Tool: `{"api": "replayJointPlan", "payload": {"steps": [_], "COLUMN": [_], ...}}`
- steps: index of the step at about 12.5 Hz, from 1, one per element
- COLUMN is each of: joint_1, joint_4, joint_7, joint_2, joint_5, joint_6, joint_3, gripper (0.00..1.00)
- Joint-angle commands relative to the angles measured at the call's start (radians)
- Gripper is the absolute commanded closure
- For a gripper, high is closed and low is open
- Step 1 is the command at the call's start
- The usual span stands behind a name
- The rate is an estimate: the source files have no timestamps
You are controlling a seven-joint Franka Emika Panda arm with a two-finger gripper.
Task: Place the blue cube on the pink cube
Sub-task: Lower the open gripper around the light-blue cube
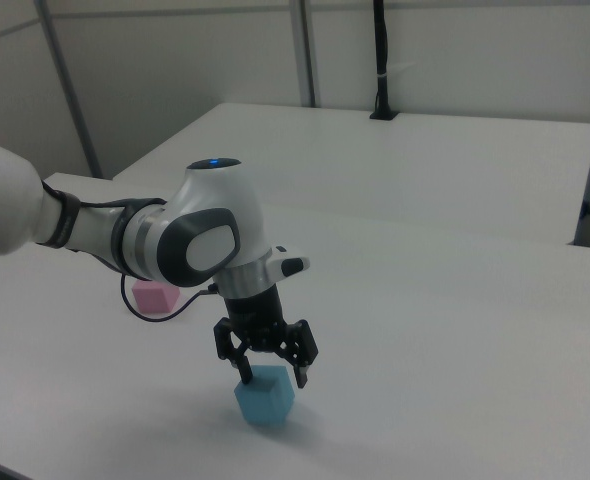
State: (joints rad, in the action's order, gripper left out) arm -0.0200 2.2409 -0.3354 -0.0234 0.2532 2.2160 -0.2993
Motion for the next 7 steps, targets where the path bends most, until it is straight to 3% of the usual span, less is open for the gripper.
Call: {"api": "replayJointPlan", "payload": {"steps": [1,4,7], "joint_1": [-0.001,0.0,0.037], "joint_4": [0.011,0.009,0.014], "joint_7": [-0.062,-0.083,-0.053], "joint_2": [0.06,0.095,0.056], "joint_5": [0.018,0.008,0.004], "joint_6": [-0.045,-0.111,-0.096], "joint_3": [-0.014,-0.014,-0.011], "gripper": [0.0,0.0,0.0]}}
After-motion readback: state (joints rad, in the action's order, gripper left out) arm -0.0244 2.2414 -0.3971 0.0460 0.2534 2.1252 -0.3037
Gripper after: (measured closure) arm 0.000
